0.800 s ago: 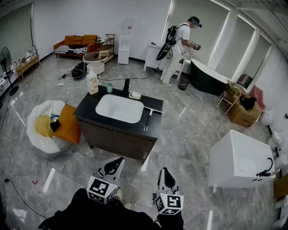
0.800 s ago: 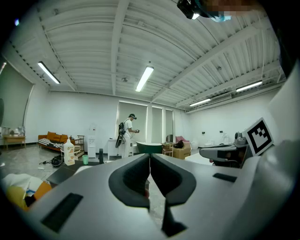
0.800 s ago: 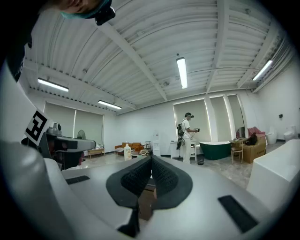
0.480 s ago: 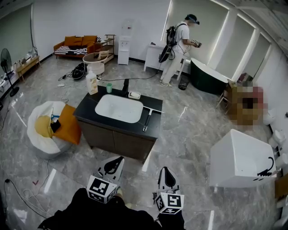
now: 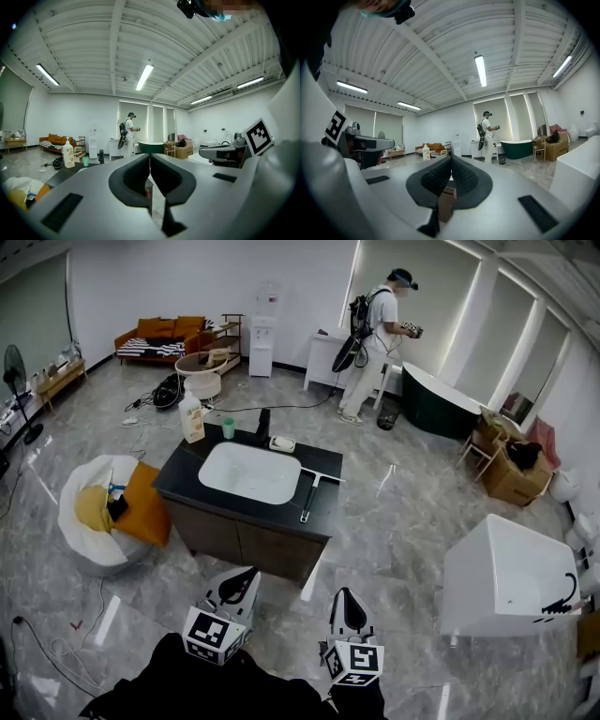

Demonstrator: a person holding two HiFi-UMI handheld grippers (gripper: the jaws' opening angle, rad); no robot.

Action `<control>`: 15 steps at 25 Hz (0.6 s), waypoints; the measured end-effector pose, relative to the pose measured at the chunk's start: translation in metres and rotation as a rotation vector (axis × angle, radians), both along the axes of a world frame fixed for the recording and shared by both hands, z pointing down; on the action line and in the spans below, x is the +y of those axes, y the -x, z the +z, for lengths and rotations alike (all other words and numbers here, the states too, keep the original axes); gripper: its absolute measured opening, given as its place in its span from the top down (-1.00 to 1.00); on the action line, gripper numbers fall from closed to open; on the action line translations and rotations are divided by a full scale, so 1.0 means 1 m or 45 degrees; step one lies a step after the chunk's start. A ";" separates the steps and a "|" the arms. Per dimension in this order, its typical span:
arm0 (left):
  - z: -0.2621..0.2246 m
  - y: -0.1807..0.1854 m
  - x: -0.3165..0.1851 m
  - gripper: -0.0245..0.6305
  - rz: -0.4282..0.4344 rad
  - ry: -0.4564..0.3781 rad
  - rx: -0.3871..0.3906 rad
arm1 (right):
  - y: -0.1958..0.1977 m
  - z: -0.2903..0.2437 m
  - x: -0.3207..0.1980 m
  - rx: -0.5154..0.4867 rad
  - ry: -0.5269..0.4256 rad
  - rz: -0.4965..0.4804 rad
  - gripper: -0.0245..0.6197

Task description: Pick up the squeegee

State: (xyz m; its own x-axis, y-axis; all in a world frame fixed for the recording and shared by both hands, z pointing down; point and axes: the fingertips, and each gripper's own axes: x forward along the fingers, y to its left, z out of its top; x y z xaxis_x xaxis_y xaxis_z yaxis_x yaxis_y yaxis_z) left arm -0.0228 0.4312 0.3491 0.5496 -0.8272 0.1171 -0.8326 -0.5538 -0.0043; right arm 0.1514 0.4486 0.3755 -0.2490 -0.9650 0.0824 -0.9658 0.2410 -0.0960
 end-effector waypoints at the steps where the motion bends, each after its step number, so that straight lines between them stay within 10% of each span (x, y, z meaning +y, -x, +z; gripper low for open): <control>1: 0.002 0.001 -0.008 0.85 -0.001 0.001 -0.003 | 0.001 0.002 -0.008 -0.001 0.002 -0.002 0.88; 15: 0.009 0.018 -0.186 0.85 0.070 0.062 -0.020 | 0.017 0.010 -0.172 -0.023 0.068 0.081 0.88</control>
State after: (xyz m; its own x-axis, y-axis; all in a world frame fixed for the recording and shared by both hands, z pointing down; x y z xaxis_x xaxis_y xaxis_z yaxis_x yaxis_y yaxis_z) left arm -0.0405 0.2452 0.3576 0.5917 -0.7890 0.1653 -0.8011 -0.5984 0.0111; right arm 0.1340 0.2763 0.3855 -0.1895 -0.9732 0.1305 -0.9769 0.1735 -0.1246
